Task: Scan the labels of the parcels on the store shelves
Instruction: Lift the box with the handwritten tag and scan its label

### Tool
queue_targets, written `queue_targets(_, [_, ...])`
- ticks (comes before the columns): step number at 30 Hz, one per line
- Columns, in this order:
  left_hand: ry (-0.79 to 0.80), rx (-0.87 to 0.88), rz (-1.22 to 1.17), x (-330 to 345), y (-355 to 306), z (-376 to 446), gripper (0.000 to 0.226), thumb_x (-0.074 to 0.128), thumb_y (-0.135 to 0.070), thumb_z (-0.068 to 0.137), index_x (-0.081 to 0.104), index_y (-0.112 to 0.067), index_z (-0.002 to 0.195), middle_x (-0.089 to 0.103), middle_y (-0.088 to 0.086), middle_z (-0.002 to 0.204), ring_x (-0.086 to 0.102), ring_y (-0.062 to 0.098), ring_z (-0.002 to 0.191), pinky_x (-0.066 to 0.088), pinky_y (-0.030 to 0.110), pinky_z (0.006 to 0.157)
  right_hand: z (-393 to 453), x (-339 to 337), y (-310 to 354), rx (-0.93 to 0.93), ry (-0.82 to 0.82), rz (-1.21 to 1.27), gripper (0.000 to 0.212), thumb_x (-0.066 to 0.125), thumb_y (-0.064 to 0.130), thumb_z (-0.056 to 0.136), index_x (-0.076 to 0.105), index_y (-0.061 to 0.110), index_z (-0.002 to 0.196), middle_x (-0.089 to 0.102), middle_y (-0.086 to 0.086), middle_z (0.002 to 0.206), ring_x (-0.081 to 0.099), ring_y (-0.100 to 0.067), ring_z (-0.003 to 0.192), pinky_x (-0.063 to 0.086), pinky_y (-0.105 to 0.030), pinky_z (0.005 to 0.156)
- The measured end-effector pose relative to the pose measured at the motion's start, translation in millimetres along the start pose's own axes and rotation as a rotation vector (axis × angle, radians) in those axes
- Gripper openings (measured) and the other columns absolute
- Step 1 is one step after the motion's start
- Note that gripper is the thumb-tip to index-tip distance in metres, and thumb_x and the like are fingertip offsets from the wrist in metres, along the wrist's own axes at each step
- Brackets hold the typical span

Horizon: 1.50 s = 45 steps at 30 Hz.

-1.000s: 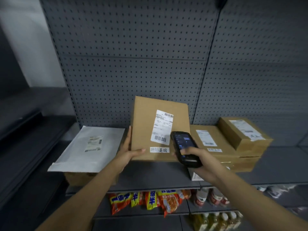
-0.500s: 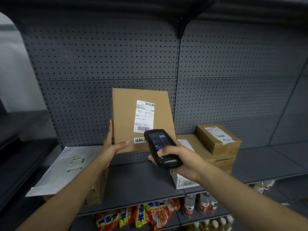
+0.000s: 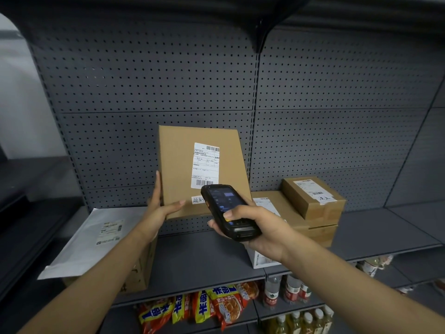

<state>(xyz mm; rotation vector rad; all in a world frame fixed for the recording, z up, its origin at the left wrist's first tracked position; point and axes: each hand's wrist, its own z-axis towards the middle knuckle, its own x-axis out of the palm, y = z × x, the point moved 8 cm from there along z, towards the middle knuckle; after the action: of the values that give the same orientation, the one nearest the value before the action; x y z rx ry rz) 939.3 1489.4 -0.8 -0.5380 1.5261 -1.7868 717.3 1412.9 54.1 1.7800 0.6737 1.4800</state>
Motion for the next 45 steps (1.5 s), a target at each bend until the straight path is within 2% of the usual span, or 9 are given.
queue_targets(7, [0.015,0.018,-0.041,4,0,-2,0.120,0.080,-0.034,0.068,-0.008,-0.060,0.144,0.017,-0.013,0.160,0.031,0.014,0.141,0.028,0.042,0.117,1,5,-4,0.017,-0.017,0.027,0.066,0.058,-0.014,0.069,0.047,-0.006,0.134,0.063,-0.027,0.105,0.071,-0.040,0.082,0.062,-0.036,0.069])
queue_targets(12, [0.022,0.012,-0.053,0,3,-1,0.120,0.083,-0.036,0.067,-0.007,-0.065,0.140,0.017,-0.013,0.160,0.031,0.015,0.141,0.029,0.045,0.116,2,1,-6,0.016,-0.031,0.072,0.063,0.058,-0.015,0.073,0.045,-0.009,0.134,0.057,-0.033,0.117,0.070,-0.041,0.086,0.062,-0.037,0.069])
queue_targets(15, [0.029,0.007,-0.069,0,7,0,0.119,0.081,-0.029,0.072,-0.008,-0.062,0.143,0.019,-0.012,0.159,0.033,0.015,0.140,0.033,0.039,0.113,2,0,-6,0.009,-0.039,0.075,0.063,0.059,-0.013,0.070,0.048,-0.009,0.132,0.058,-0.031,0.115,0.071,-0.041,0.086,0.062,-0.036,0.070])
queue_targets(19, [0.026,-0.013,-0.071,-3,14,1,0.118,0.080,-0.029,0.072,-0.008,-0.060,0.144,0.021,-0.012,0.159,0.034,0.016,0.139,0.030,0.041,0.115,4,1,-9,0.010,-0.044,0.071,0.064,0.059,-0.011,0.069,0.048,-0.008,0.132,0.061,-0.030,0.115,0.071,-0.041,0.088,0.062,-0.036,0.072])
queue_targets(25, [0.033,-0.026,-0.071,-6,19,4,0.118,0.079,-0.024,0.077,-0.010,-0.058,0.145,0.025,-0.011,0.157,0.037,0.015,0.137,0.033,0.040,0.114,9,1,-14,0.017,-0.024,0.099,0.053,0.054,-0.014,0.079,0.045,-0.013,0.131,0.061,-0.033,0.115,0.071,-0.041,0.089,0.062,-0.036,0.070])
queue_targets(33, [0.016,-0.042,-0.086,-12,26,10,0.112,0.072,-0.010,0.085,-0.010,-0.053,0.148,0.028,-0.013,0.154,0.039,0.012,0.133,0.035,0.031,0.107,17,-6,-17,0.014,-0.046,0.125,0.068,0.062,-0.012,0.069,0.041,-0.017,0.134,0.058,-0.035,0.119,0.070,-0.041,0.093,0.061,-0.036,0.072])
queue_targets(39, [0.013,-0.074,-0.109,-11,34,14,0.109,0.070,-0.011,0.086,-0.009,-0.051,0.149,0.032,-0.013,0.153,0.041,0.013,0.133,0.030,0.040,0.115,24,-12,-20,0.010,-0.052,0.097,0.061,0.060,-0.012,0.070,0.045,-0.015,0.129,0.061,-0.034,0.115,0.070,-0.042,0.092,0.062,-0.037,0.072])
queue_targets(42, [0.018,-0.177,-0.215,-2,43,19,0.107,0.075,-0.016,0.081,0.001,-0.055,0.148,0.048,-0.013,0.143,0.049,0.017,0.127,0.041,0.048,0.103,27,-23,-18,-0.018,-0.083,0.016,0.062,0.060,-0.012,0.072,0.047,-0.004,0.133,0.064,-0.027,0.112,0.070,-0.040,0.093,0.061,-0.037,0.076])
queue_targets(45, [0.056,-0.275,-0.282,20,53,27,0.098,0.075,-0.020,0.080,0.013,-0.059,0.145,0.058,-0.017,0.130,0.054,0.015,0.119,0.048,0.046,0.089,28,-46,-12,-0.086,-0.141,-0.108,0.072,0.062,-0.014,0.071,0.047,0.009,0.137,0.060,-0.025,0.126,0.065,-0.042,0.105,0.059,-0.036,0.076])
